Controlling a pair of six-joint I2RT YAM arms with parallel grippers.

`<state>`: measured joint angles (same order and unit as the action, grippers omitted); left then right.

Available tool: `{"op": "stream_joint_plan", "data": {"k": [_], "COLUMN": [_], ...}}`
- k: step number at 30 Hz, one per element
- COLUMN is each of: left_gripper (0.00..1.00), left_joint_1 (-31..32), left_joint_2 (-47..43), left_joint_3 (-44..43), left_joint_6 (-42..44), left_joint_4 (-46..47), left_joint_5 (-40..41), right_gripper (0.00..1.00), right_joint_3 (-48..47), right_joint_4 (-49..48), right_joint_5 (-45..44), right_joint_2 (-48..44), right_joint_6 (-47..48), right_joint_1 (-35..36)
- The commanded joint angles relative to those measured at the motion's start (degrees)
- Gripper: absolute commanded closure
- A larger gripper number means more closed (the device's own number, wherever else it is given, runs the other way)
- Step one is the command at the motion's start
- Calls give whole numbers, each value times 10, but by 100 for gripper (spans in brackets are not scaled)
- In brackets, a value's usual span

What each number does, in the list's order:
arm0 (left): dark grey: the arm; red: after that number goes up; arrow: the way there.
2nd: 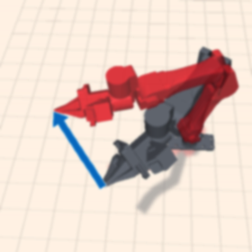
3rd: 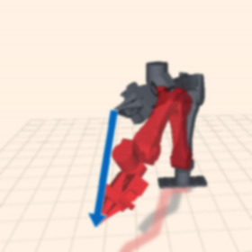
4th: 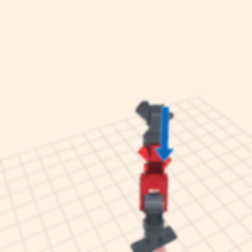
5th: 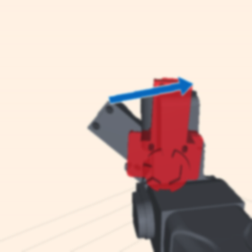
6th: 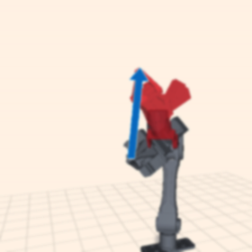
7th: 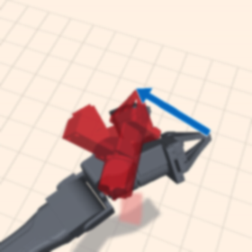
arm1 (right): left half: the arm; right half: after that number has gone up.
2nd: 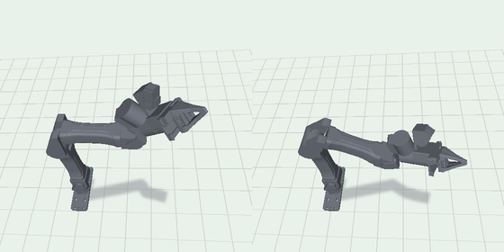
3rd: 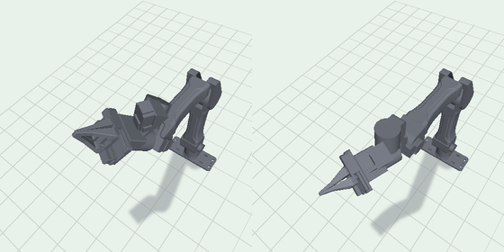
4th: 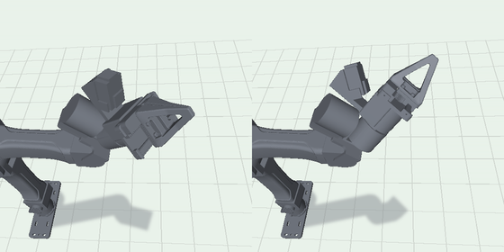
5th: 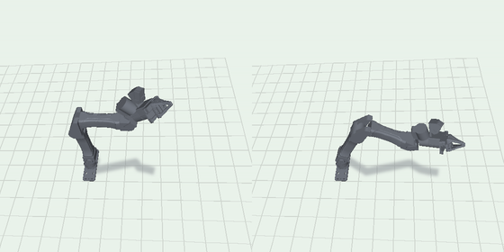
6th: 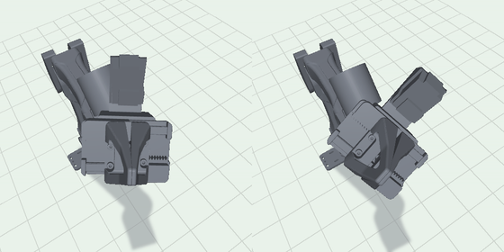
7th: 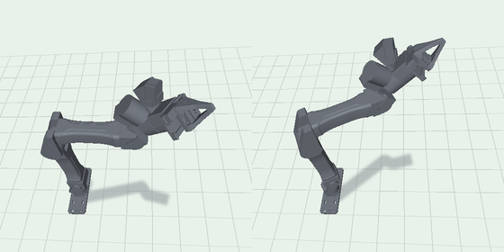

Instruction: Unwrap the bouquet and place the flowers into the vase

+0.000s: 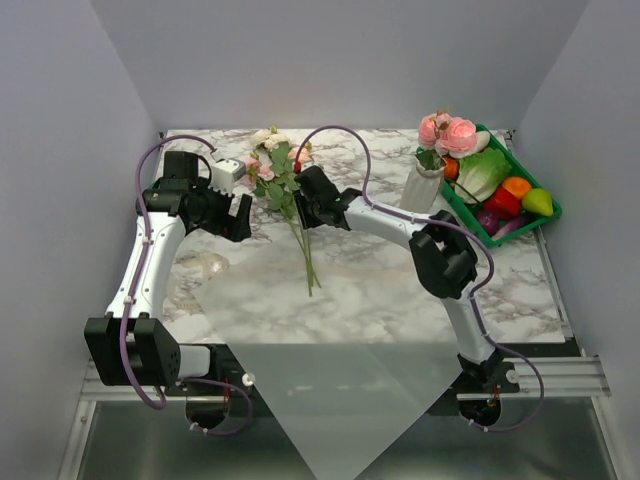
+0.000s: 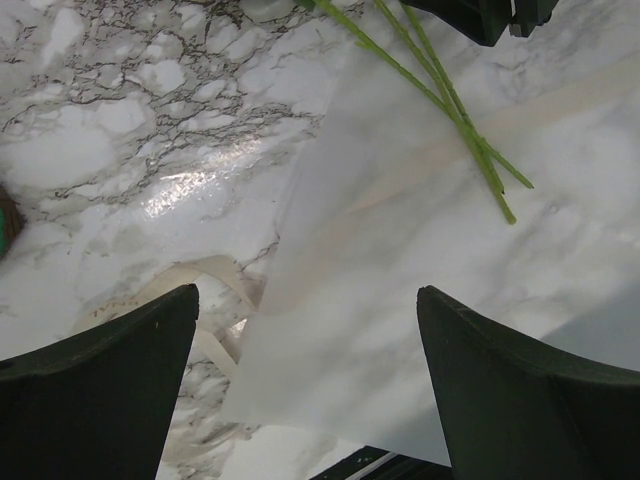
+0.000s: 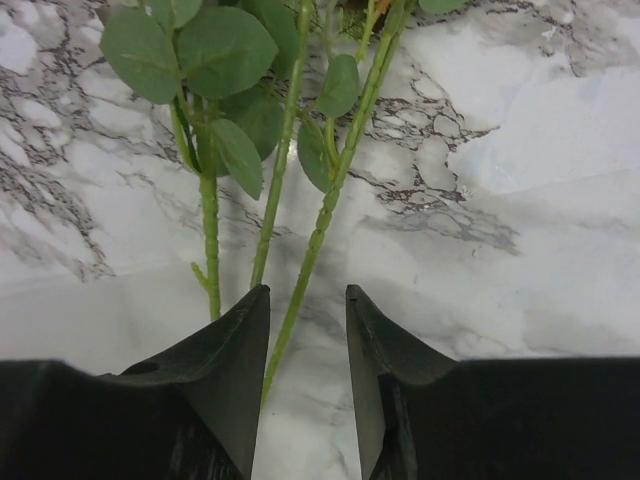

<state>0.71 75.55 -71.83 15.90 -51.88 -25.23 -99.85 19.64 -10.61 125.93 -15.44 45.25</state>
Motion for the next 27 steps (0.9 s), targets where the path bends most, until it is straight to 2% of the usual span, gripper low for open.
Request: {"op": "stream_joint_plan", "data": {"k": [1,17,27], "left_gripper": [1,1,1], "left_joint_1": [-16,-17,-18], "left_joint_2": [-9,-11,-15], "left_joint_3": [8,8,12], "left_joint_6": [9,8,11], "left_joint_4": [8,9,10], "left_joint_5": [7,4,2], "right_gripper": [56,57,59], "right_joint_3": [-22,-126,-152], "right_joint_4": [22,79,94], "right_joint_5": [0,7,16], "right_joint_2": [27,112,128], "right_joint_6": [-13,-13,-20], "right_joint_1": [-8,-11,-14]}}
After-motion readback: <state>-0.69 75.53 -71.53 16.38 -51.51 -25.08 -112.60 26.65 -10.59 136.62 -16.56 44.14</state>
